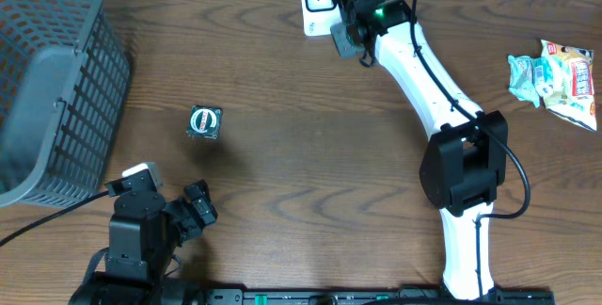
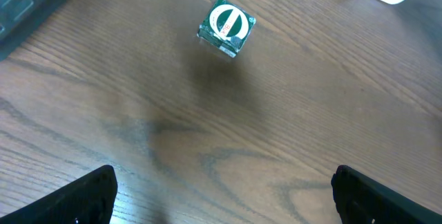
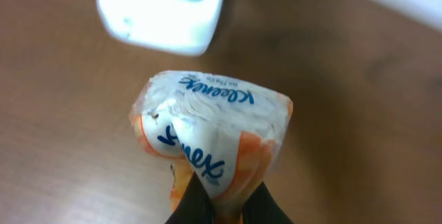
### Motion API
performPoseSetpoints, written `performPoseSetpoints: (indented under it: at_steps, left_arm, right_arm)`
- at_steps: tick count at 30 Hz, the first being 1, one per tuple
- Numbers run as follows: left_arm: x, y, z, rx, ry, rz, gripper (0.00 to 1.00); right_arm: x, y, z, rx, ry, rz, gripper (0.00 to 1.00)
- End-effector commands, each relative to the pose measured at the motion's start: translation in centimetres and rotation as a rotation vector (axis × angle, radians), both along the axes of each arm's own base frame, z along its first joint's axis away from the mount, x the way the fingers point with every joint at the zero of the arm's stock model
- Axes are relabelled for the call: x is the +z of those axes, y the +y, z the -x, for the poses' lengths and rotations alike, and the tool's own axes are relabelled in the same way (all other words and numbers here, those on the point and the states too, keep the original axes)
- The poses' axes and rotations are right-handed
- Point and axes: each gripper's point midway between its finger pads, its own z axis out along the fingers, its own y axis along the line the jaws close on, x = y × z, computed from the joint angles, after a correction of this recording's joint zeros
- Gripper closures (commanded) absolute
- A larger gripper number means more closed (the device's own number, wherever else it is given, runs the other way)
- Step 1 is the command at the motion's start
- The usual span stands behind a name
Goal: Scan the item barcode
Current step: 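Hold the Kleenex box against the white scanner face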
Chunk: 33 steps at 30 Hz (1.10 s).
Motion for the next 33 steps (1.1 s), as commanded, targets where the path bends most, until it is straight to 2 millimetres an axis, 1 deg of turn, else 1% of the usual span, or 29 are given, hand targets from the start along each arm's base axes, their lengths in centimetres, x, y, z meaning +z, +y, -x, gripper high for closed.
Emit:
performPoseSetpoints:
  at_steps: [1,3,5,7,11,13,16,19,21,25,28,30,33]
  left_arm:
    - [0.1,0.1,0.0,0.003,-0.006,-0.003,0.03]
    - [0.1,0.1,0.0,0.002,-0.006,-0.003,0.02]
    - [0.1,0.1,0.0,0.002,-0.006,-0.003,0.03]
    - [0.1,0.1,0.0,0.003,-0.006,-0.003,0.02]
    - [0.1,0.1,0.0,0.002,-0.006,-0.003,0.02]
    - [0.1,0.1,0.0,0.003,-0.006,-0.003,0.02]
    - [0.1,0.1,0.0,0.002,-0.006,-0.003,0.02]
    - [0.1,0.1,0.0,0.002,-0.006,-0.003,0.02]
    - [0.1,0.1,0.0,0.002,-0.006,-0.003,0.02]
    - [0.1,0.1,0.0,0.002,-0.005,-0.003,0.02]
    - [0.1,0.1,0.0,0.003,-0.006,-0.003,0.02]
    - [0.1,0.1,0.0,0.003,-0.006,-0.003,0.03]
    - [0.1,0.1,0.0,0.002,-0.006,-0.003,0.03]
  right_arm:
    - [3.6,-1.4,-2.6,0.012,-0.168,0.158,0.99]
    - [4.8,-0.8,-4.0,0.089,-0.241,0.202,0.99]
    - [6.3,0.2,-6.1,0.169,-0.358,0.277,0.99]
    - [7.1,1.0,-7.4,0.231,-0.426,0.322,0.99]
    - [7.3,2.3,-9.6,0.312,-0.537,0.404,0.99]
    - [6.7,2.9,-10.4,0.364,-0.566,0.439,0.99]
    - [4.3,4.8,-10.7,0.54,-0.562,0.498,0.99]
    - [2.4,5.9,-10.6,0.683,-0.549,0.583,0.99]
    - [1.8,6.1,-11.0,0.705,-0.561,0.627,0.98]
    - [2.1,5.8,-11.8,0.699,-0.594,0.699,0.99]
    - [2.0,5.9,-11.7,0.726,-0.593,0.721,0.99]
    - [1.8,6.3,-11.6,0.746,-0.594,0.707,0.99]
    - [0.9,7.0,-11.0,0.806,-0.574,0.681,0.99]
